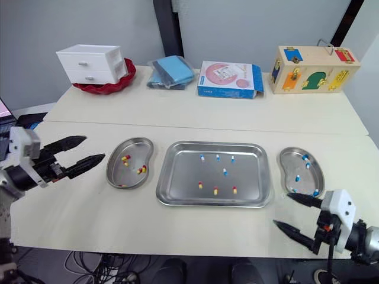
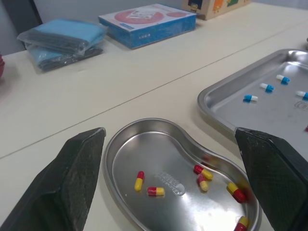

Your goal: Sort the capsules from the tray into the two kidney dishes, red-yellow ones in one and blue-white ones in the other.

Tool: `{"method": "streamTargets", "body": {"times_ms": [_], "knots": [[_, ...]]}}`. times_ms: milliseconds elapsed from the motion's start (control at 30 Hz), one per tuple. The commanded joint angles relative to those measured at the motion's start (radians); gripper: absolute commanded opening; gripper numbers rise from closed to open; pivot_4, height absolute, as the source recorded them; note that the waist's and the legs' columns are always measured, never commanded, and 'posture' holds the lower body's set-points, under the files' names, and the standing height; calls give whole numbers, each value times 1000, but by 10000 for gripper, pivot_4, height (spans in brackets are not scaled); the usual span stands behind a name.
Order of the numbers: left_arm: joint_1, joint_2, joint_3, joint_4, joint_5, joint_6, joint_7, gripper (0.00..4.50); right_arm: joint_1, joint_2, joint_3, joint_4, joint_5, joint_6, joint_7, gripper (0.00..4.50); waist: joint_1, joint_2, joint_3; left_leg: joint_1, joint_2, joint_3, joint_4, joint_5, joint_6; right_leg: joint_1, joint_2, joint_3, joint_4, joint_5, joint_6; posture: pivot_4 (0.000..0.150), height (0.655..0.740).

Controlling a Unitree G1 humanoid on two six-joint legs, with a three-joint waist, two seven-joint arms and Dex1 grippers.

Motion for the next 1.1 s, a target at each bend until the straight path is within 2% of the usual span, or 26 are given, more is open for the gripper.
{"method": "streamTargets", "body": {"times_ms": [33,267,700,800,933,1100], "knots": [[74,-12,77,-46,-25,-32,48,44490,-9,-19,-49,55,-9,-2,44,45000,-2,0,0,0,0,0,0,0,0,0,0,0,0,0,0,1500,7400],[208,-38,110,-46,-31,-90,91,44490,-3,-74,-101,177,-60,6,122,45000,0,0,0,1,0,1,0,0,0,0,0,1,0,0,0,1500,7400],[250,-4,93,-11,-36,-112,80,44490,-11,-70,-125,223,-93,-6,174,45000,-2,0,0,2,0,2,-1,0,0,1,0,1,-1,0,0,1500,7400],[235,27,40,-52,-52,-47,50,44490,5,-37,-113,135,-79,-30,183,45000,-1,0,0,2,0,2,-1,0,0,1,0,1,-1,0,0,1500,7400],[126,115,-86,-101,-51,61,22,44490,48,49,-48,-35,-58,-56,166,45000,5,0,0,1,0,-1,-1,0,0,1,0,-1,0,0,0,1500,7400],[-80,219,-322,-185,-42,213,-59,44490,67,133,87,-175,-82,-69,103,45000,1,0,0,0,0,-1,-1,0,0,0,0,-1,-1,0,0,1500,7400]]}}
